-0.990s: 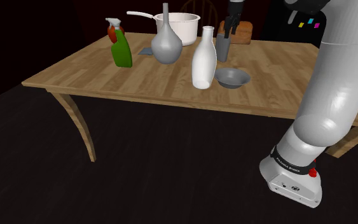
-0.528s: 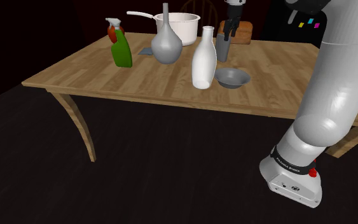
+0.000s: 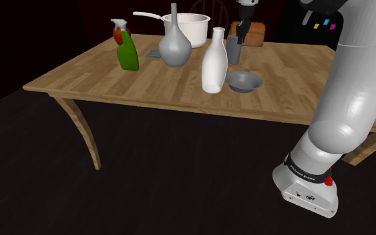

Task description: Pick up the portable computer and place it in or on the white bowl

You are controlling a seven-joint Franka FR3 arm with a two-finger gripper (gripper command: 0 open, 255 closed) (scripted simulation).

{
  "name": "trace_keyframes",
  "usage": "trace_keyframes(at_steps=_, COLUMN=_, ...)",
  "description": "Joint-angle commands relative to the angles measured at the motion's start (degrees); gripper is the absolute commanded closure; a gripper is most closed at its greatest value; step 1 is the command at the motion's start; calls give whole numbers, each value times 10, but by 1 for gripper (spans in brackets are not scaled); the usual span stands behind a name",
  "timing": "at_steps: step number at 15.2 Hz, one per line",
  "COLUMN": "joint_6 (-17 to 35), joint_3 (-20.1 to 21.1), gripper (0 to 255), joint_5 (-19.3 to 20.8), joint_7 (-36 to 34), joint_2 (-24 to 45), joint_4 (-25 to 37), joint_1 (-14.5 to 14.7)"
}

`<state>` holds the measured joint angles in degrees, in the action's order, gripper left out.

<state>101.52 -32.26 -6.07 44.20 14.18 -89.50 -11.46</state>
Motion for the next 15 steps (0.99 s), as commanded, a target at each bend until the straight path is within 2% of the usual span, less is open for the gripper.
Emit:
trace_keyframes(at_steps=1, joint_6=0, joint_3=0, gripper=255, joint_5=0, joint_7=0, joint_2=0, joint_4=0, joint_1=0)
trace_keyframes(at_steps=4, joint_6=0, joint_3=0, gripper=255, joint_5=0, joint_7=0, joint_2=0, joint_4=0, joint_1=0)
trace_keyframes(at_steps=15, joint_6=-90, joint_3=-2, gripper=255, joint_5=-5, joint_7=3, joint_2=11, joint_4=99, joint_1=-10)
